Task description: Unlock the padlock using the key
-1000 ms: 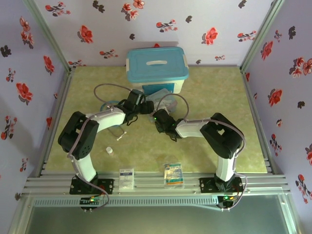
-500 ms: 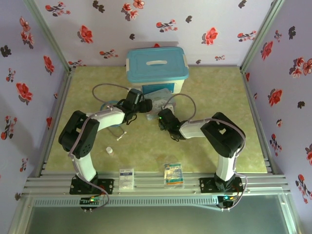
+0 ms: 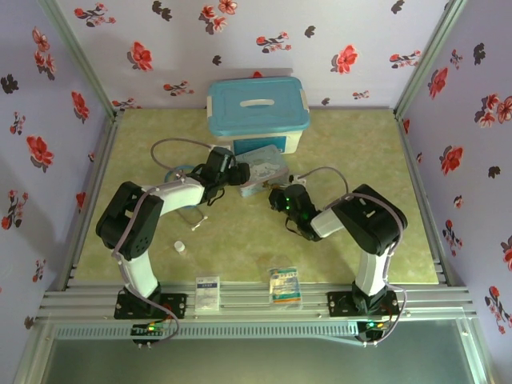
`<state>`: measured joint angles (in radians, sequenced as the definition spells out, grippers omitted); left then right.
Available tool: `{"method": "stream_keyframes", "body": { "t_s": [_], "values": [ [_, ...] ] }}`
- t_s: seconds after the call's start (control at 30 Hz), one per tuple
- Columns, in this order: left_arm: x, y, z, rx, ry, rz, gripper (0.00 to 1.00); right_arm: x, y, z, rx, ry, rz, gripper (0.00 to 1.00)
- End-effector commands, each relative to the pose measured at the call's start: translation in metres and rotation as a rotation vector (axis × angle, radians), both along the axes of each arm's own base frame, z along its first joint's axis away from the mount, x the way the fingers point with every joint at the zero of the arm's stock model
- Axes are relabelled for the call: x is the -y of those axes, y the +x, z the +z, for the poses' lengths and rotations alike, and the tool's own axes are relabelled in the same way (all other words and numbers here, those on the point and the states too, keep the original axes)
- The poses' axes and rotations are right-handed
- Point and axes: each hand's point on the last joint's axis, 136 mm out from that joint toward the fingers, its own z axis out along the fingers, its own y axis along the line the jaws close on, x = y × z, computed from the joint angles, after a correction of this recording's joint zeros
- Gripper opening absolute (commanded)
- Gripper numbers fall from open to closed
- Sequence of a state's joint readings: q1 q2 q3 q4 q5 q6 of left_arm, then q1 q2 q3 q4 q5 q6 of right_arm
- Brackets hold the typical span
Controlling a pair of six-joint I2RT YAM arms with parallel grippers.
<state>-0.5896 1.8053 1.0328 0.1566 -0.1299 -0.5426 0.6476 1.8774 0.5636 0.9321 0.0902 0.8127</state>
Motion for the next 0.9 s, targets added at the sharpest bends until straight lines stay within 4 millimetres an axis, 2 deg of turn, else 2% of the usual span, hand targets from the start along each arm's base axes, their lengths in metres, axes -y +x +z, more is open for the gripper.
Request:
{"method": "stream_keyframes", "body": {
  "t_s": [0.0,0.13,0.17,0.27,0.47,0.6,0.67,0.73,0.87],
  "values": [
    [-0.019,-0.023,-0.050,-0.136,0.112,-0.008,0.76,-0.001,0.008,0.005,0.017,0.109,-0.017,0.02],
    [-0.019,-0.021,-0.049,-0.135,0.115,-0.011,0.76,0.003,-0.004,-0.001,-0.067,0.001,0.029,0.01],
    [-0.019,-0.020,-0.049,-0.135,0.120,-0.013,0.76,0.002,-0.006,0.003,-0.081,-0.033,0.059,0.01],
    [-0.020,-0.016,-0.047,-0.136,0.127,-0.019,0.76,0.005,-0.024,0.000,-0.203,-0.164,0.168,0.01],
    [-0.020,-0.013,-0.039,-0.120,0.123,-0.028,0.76,0.025,-0.068,-0.013,-0.475,-0.379,0.362,0.01],
    [-0.022,-0.011,-0.037,-0.116,0.127,-0.030,0.76,0.041,-0.073,-0.015,-0.540,-0.444,0.348,0.03],
    [-0.023,-0.011,-0.034,-0.111,0.126,-0.030,0.76,0.042,-0.067,-0.009,-0.528,-0.426,0.303,0.14],
    [-0.023,-0.011,-0.031,-0.106,0.117,-0.027,0.77,0.038,-0.058,-0.001,-0.512,-0.400,0.245,0.37],
    [-0.022,-0.011,-0.021,-0.093,0.098,-0.027,0.79,0.033,-0.034,0.008,-0.473,-0.412,0.090,0.52]
  ]
}}
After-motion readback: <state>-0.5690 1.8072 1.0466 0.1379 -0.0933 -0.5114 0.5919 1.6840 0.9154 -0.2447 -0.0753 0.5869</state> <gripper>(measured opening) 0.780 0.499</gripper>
